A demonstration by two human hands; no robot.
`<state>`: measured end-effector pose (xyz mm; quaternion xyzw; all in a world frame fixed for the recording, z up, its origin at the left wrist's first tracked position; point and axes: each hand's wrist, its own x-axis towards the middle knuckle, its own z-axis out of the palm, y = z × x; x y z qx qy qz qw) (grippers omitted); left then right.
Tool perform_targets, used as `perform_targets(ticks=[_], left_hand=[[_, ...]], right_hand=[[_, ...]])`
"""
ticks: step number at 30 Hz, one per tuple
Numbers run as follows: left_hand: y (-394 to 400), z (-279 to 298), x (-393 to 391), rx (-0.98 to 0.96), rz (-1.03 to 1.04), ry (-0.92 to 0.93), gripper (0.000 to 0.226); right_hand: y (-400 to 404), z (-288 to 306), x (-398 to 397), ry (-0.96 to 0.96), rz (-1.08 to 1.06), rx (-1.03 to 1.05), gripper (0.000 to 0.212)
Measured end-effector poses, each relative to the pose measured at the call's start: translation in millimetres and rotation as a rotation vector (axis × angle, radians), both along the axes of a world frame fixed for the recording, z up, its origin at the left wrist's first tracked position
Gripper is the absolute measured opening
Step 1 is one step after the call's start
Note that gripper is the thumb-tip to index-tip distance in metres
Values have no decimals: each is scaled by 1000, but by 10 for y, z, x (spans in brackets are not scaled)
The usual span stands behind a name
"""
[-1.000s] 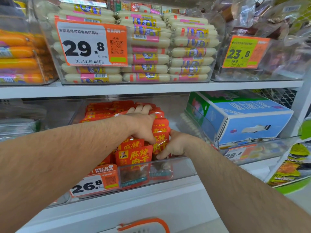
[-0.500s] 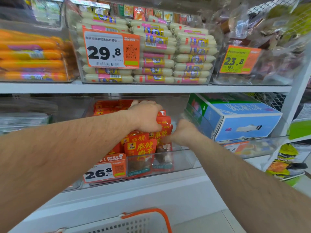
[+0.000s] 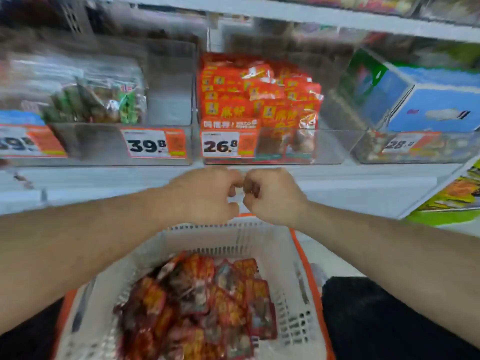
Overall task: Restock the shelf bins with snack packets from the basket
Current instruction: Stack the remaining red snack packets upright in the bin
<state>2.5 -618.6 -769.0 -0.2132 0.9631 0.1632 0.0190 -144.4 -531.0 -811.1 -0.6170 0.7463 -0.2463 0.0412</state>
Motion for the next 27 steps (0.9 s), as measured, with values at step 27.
perform_targets(ticks=[27], left_hand=[[38,-1299,258,829,385,-253,17]], right_hand=[[261,-1926,508,185,229,949,4]])
